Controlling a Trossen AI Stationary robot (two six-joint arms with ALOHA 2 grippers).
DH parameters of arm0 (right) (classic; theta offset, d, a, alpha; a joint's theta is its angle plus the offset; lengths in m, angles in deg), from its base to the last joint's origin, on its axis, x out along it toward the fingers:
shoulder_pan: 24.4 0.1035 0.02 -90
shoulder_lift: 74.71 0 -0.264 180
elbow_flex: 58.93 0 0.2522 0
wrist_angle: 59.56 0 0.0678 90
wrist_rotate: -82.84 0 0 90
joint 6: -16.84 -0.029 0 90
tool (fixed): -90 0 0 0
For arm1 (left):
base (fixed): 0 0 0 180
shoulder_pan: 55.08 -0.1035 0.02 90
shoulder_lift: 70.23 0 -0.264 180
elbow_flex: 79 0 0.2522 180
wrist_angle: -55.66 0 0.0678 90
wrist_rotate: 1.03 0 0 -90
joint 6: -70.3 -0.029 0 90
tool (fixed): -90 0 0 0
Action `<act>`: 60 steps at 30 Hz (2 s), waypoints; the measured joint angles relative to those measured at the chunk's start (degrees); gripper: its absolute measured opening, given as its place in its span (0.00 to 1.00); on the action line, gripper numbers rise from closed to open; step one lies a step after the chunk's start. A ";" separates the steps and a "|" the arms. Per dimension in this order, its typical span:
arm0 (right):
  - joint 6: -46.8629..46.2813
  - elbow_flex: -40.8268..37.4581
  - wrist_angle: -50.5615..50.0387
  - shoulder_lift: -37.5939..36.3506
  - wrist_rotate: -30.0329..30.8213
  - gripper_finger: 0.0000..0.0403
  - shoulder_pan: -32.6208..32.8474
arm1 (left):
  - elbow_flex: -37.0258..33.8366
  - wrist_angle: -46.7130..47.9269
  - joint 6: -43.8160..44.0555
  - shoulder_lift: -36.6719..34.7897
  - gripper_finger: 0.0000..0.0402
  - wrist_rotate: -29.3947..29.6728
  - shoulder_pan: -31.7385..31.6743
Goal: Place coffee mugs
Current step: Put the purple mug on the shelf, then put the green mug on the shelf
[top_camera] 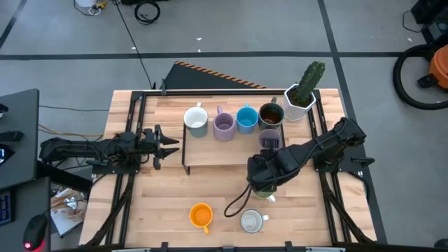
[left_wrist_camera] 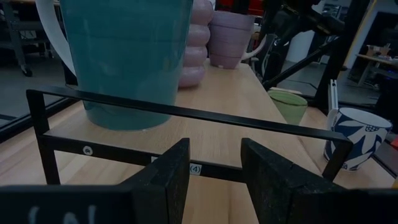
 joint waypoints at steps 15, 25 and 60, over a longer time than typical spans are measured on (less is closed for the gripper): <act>-4.19 0.00 -2.44 -0.02 -1.99 0.41 1.63 | 0.01 -0.11 -0.05 0.00 0.37 0.00 0.00; -3.97 0.05 -2.45 -0.02 -3.50 0.41 1.63 | -0.01 -0.04 0.04 0.00 0.37 -0.02 0.02; 0.21 0.12 14.65 -8.09 16.05 0.38 14.82 | 0.01 -2.23 6.01 0.00 0.37 -6.68 0.17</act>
